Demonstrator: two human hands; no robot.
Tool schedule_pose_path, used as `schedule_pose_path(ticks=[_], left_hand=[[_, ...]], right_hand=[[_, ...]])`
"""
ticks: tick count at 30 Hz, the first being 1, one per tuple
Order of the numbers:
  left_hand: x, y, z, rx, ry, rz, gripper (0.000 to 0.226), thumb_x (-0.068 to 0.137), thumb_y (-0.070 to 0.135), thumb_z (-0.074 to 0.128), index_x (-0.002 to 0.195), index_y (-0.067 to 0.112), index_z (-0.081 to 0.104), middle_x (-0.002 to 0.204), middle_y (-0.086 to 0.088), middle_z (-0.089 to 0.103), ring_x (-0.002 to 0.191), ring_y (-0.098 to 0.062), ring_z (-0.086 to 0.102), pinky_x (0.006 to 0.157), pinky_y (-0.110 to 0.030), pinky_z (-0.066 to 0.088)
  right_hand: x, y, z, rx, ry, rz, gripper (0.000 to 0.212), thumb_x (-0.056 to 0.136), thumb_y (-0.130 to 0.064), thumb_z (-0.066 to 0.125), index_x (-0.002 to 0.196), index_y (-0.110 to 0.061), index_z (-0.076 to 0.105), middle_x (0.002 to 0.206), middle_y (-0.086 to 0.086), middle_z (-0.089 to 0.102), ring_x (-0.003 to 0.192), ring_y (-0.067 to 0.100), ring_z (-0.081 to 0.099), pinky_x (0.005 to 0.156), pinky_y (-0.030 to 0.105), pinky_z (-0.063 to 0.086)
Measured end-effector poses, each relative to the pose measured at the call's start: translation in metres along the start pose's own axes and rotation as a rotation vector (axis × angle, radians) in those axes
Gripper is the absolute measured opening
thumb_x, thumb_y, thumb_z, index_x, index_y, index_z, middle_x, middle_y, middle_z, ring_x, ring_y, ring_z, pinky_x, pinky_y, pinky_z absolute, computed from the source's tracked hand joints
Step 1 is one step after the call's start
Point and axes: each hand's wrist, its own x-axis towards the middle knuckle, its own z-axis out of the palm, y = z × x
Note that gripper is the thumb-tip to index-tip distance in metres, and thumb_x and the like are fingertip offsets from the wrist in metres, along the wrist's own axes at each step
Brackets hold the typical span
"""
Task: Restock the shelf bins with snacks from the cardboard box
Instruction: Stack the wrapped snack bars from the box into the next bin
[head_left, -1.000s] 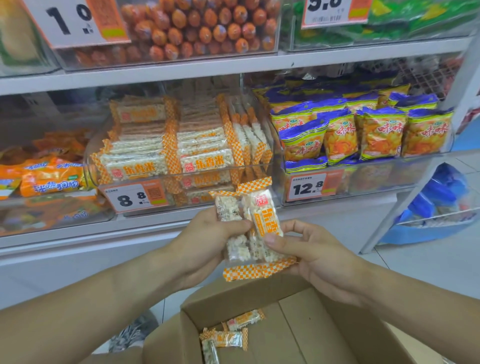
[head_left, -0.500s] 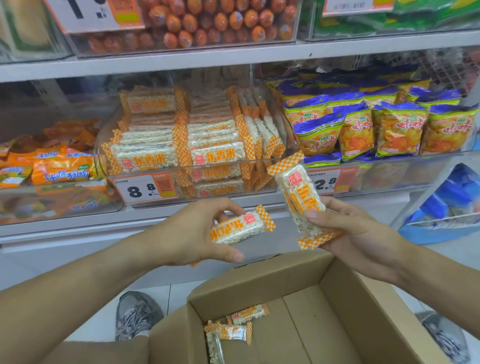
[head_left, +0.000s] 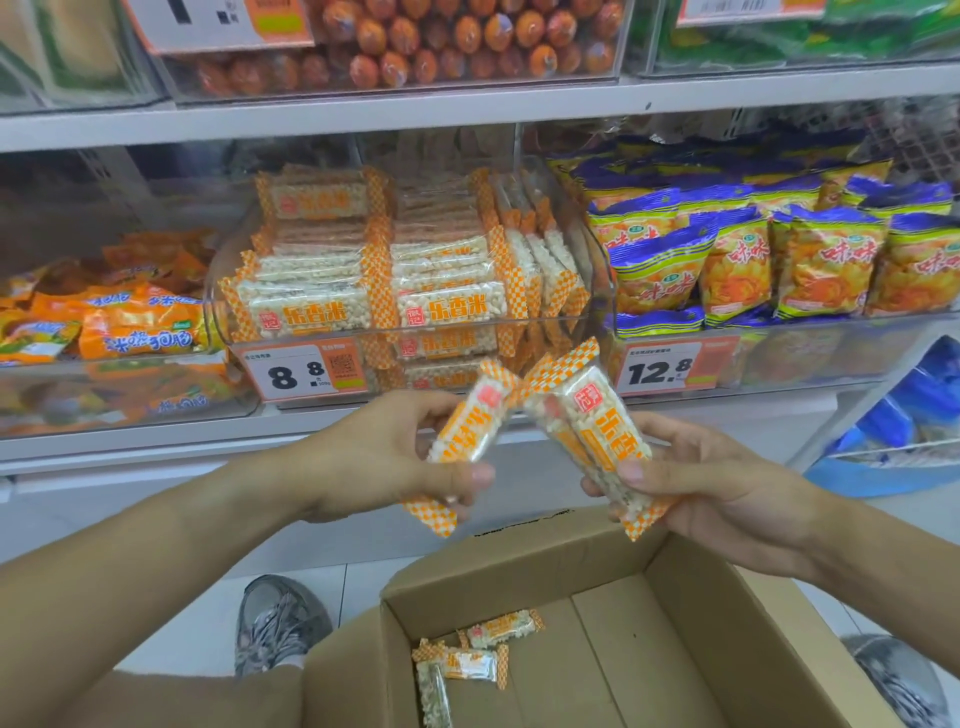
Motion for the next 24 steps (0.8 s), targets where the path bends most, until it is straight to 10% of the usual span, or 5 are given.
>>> schedule_pose_path(ticks=[9,24], left_hand=[[0.014,0.005,0.016,-0.524,0.277,-0.089,0.038,0.076,-0.002,0.076,0.111,-0.01,0.065,0.099,-0.02,0.075,0.087,-0.029,0.074,0.076,-0.035,0.062],[0.011,0.016,0.052,-0.568,0.048,-0.058,0.049,0.086,0.028,0.076,0.126,0.002,0.064,0.12,-0.013,0.071,0.115,-0.032,0.066,0.103,-0.048,0.051]], right_hand=[[0.005,0.002,0.018,0.053,0.004,-0.061,0.088,0.056,-0.018,0.098,0.133,-0.002,0.057,0.122,0.023,0.067,0.112,0.04,0.067,0.086,0.041,0.059],[0.004,0.002,0.032,-0.373,0.16,-0.236,0.049,0.066,-0.026,0.088,0.112,-0.019,0.074,0.114,0.014,0.07,0.094,0.021,0.065,0.077,0.03,0.056]])
